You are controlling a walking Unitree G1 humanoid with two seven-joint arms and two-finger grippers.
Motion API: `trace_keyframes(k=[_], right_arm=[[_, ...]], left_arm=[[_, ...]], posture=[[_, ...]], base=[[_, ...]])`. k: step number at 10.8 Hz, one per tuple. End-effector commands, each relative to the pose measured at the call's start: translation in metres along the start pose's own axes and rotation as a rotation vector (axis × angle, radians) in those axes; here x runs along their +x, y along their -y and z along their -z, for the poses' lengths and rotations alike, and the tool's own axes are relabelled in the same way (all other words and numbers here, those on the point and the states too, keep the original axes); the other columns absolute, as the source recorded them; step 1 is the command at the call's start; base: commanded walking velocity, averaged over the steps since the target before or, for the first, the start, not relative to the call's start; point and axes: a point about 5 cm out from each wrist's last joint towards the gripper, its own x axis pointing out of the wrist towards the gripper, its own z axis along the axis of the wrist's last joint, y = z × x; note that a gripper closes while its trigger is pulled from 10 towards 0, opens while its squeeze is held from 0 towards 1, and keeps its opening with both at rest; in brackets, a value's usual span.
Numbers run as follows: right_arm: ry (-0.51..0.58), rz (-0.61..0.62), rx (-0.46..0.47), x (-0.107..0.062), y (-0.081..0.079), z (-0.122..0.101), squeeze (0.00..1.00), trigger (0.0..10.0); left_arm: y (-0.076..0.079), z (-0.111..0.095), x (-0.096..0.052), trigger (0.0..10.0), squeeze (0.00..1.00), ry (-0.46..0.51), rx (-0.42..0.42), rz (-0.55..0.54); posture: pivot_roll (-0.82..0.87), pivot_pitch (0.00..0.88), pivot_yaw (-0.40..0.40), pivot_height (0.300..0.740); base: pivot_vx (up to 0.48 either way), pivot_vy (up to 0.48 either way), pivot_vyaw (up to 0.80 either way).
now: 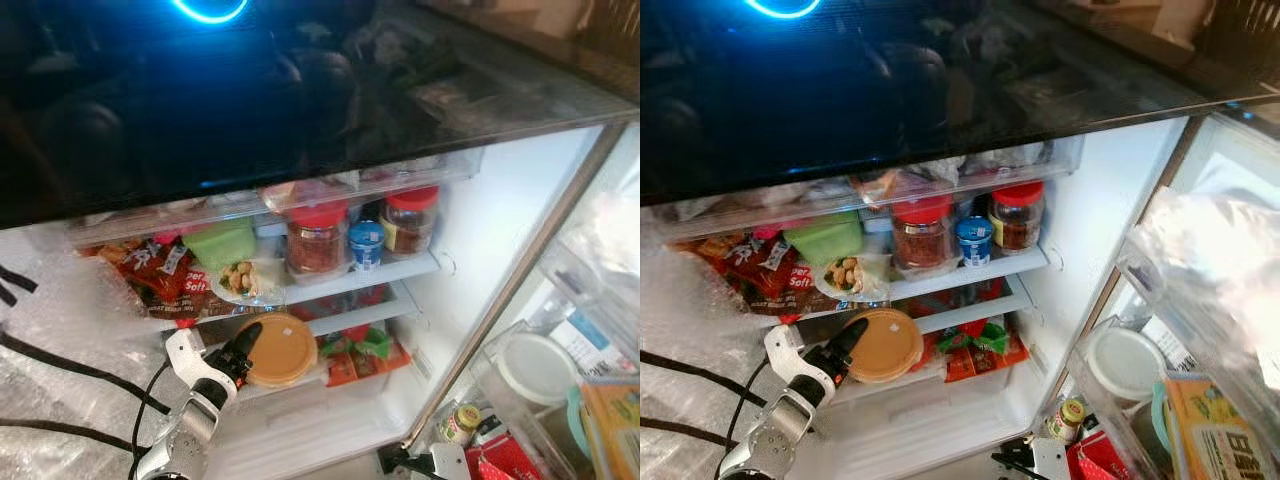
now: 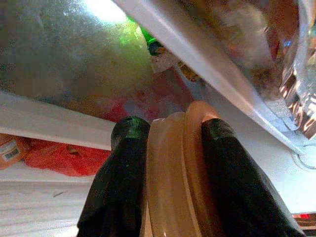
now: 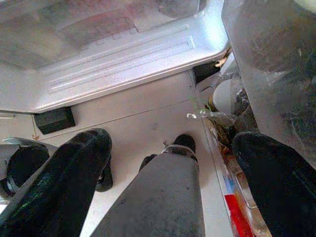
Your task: Restocking fridge
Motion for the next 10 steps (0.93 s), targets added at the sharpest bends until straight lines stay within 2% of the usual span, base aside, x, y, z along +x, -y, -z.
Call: trace_keyframes(k=[1, 7, 8, 10], right_arm=[[0.012, 0.005, 0.001, -0.0003, 0.0020, -0.0019, 0.00, 10.0], [0.017, -0.002, -0.012, -0.0004, 0.0019, -0.0024, 0.00, 10.0], [0.013, -0.005, -0.016, -0.0004, 0.0017, -0.0022, 0.00, 10.0], [0.011, -0.008, -0.022, -0.0002, 0.0013, -0.0024, 0.00, 10.0]], left_arm=[[0.0022, -0.0016, 0.0026, 10.0, 0.00, 0.014, -0.005, 0.013], [0.0026, 0.0000, 0.0060, 10.0, 0.00, 0.024, 0.000, 0.026], [0.0025, 0.0000, 0.0061, 10.0, 0.00, 0.025, 0.001, 0.027], [0.0022, -0.0008, 0.0061, 10.0, 0.00, 0.028, 0.004, 0.025]], posture=[[0.00, 0.000, 0.006, 0.740], [0.00, 0.000, 0.005, 0.740], [0.00, 0.000, 0.005, 0.731], [0.00, 0.000, 0.005, 0.687]], base=[[0.000, 0.000, 0.00], [0.000, 0.000, 0.00], [0.000, 0.000, 0.00], [0.000, 0.000, 0.00]])
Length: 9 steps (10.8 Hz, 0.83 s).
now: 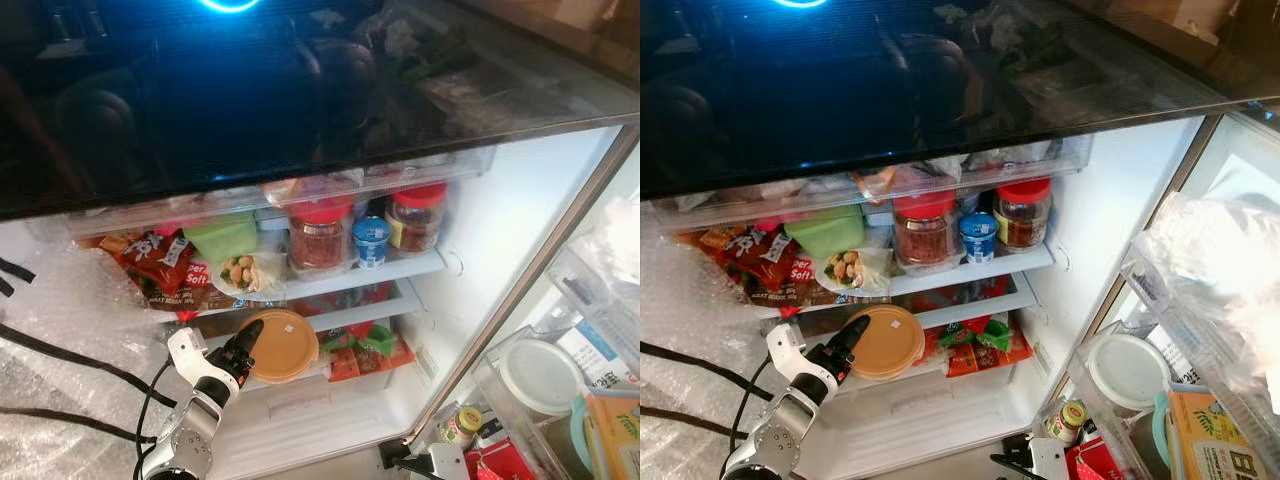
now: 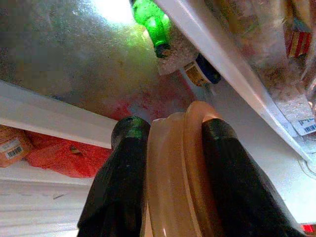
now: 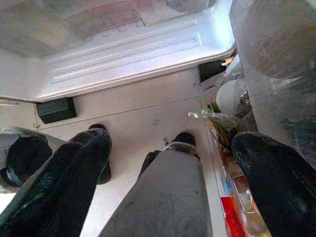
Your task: Restocking fridge
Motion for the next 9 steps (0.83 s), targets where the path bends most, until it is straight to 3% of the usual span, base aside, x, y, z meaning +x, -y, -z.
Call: trace_keyframes(k=[1, 3, 9], right_arm=[[0.004, 0.006, -0.006, -0.0007, 0.0025, -0.0002, 0.00, 10.0], [0.018, 0.003, -0.005, -0.0008, 0.0025, -0.0013, 0.00, 10.0], [0.017, -0.001, -0.005, -0.0008, 0.0024, -0.0013, 0.00, 10.0]], left_arm=[[0.0005, -0.0006, 0.0012, 10.0, 0.00, 0.004, 0.004, 0.002], [0.0019, -0.0009, 0.0026, 10.0, 0.00, 0.005, 0.005, 0.007], [0.0098, -0.0058, 0.0097, 10.0, 0.00, 0.023, 0.015, 0.028]], posture=[[0.00, 0.000, 0.005, 0.667], [0.00, 0.000, 0.004, 0.642], [-0.01, 0.000, 0.003, 0.642]], base=[[0.000, 0.000, 0.00], [0.000, 0.000, 0.00], [0.000, 0.000, 0.00]])
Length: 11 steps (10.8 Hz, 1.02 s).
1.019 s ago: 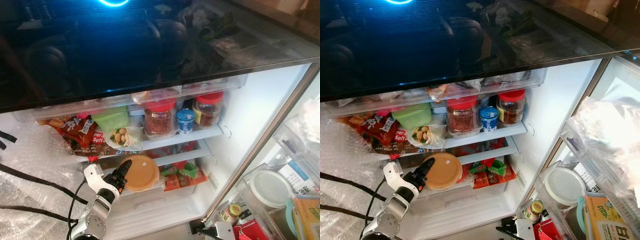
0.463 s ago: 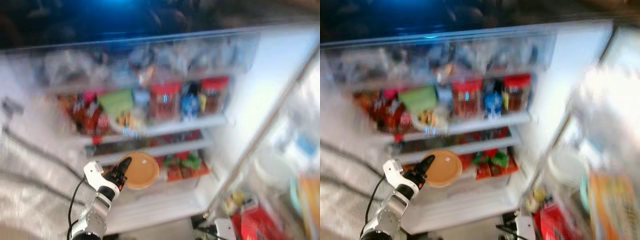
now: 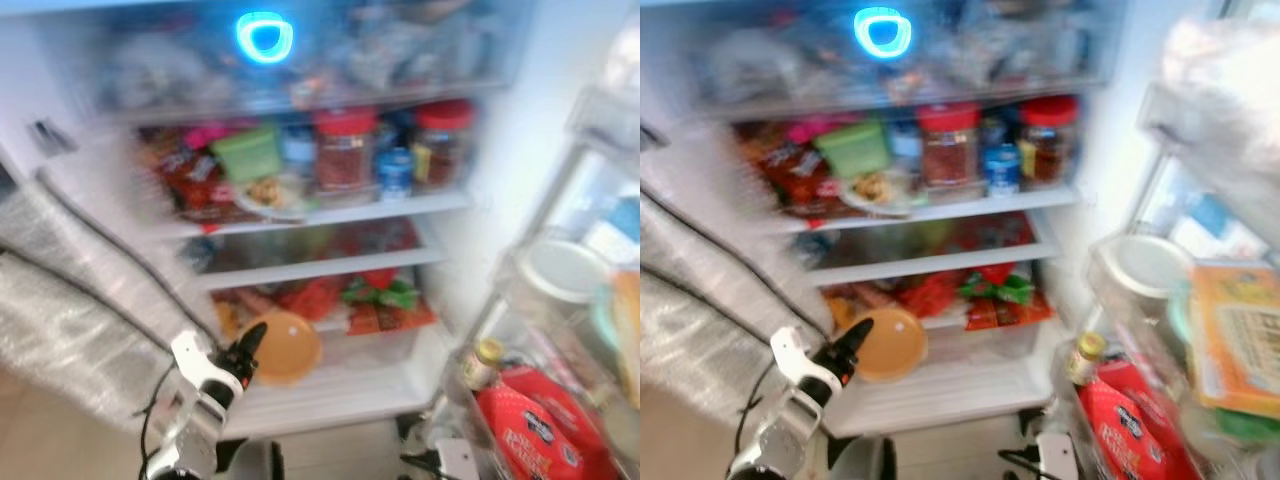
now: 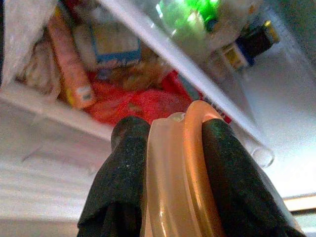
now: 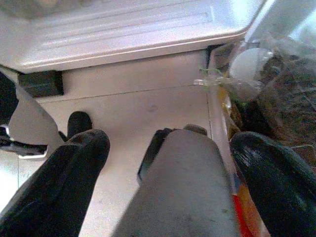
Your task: Restocking fridge
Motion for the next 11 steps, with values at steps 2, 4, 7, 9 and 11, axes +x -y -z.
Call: trace_keyframes(k=[2, 4, 7, 9, 11], right_arm=[[-0.017, -0.010, 0.009, -0.0003, -0.0023, 0.0047, 0.00, 10.0], [-0.018, -0.016, 0.007, -0.0003, -0.0027, 0.0048, 0.00, 10.0], [-0.021, -0.020, 0.002, -0.0003, -0.0026, 0.0048, 0.00, 10.0], [-0.024, -0.020, -0.002, -0.0004, -0.0025, 0.0051, 0.00, 10.0], [-0.025, -0.022, -0.006, -0.0004, -0.0027, 0.0054, 0.00, 10.0]], left_arm=[[0.0090, -0.0080, 0.0076, 10.0, 0.00, 0.027, 0.019, 0.031], [0.0101, -0.0091, 0.0082, 10.0, 0.00, 0.034, 0.016, 0.038], [0.0139, -0.0112, 0.0113, 10.0, 0.00, 0.038, 0.021, 0.056], [0.0177, -0.0129, 0.0142, 10.0, 0.00, 0.042, 0.023, 0.067], [0.0178, -0.0138, 0.0139, 10.0, 0.00, 0.045, 0.022, 0.073]], posture=[[-0.01, 0.000, 0.004, 0.642], [0.00, 0.000, 0.003, 0.642], [-0.01, 0.000, 0.003, 0.642], [-0.01, 0.000, 0.004, 0.642], [-0.01, 0.000, 0.005, 0.642]], base=[[0.000, 0.000, 0.00], [0.000, 0.000, 0.00], [0.000, 0.000, 0.00], [0.000, 0.000, 0.00], [0.000, 0.000, 0.00]])
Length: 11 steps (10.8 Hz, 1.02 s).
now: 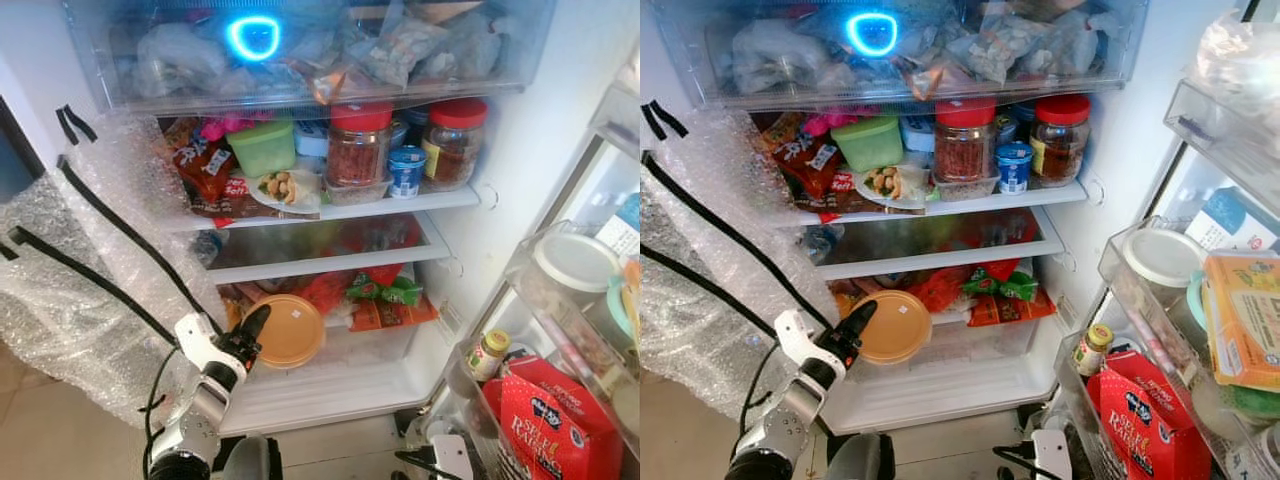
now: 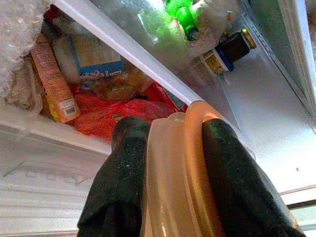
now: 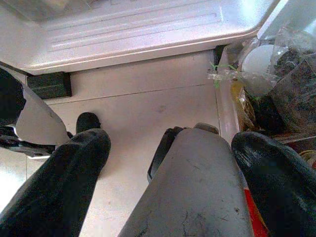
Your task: Restocking fridge
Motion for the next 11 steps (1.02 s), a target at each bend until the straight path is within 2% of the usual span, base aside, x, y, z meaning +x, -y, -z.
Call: trace_keyframes(k=[1, 11], right_arm=[[-0.032, -0.006, 0.000, -0.0009, -0.0017, 0.0079, 0.00, 10.0], [-0.034, -0.012, -0.005, -0.0006, -0.0025, 0.0072, 0.00, 10.0]], left_arm=[[0.0058, -0.0094, 0.0049, 10.0, 0.00, 0.030, 0.019, 0.028], [0.0097, -0.0093, 0.0072, 10.0, 0.00, 0.025, 0.010, 0.048]], posture=[[-0.01, 0.000, 0.005, 0.642], [0.00, 0.000, 0.006, 0.642]], base=[[0.244, 0.000, 0.00], [0.251, 0.000, 0.00]])
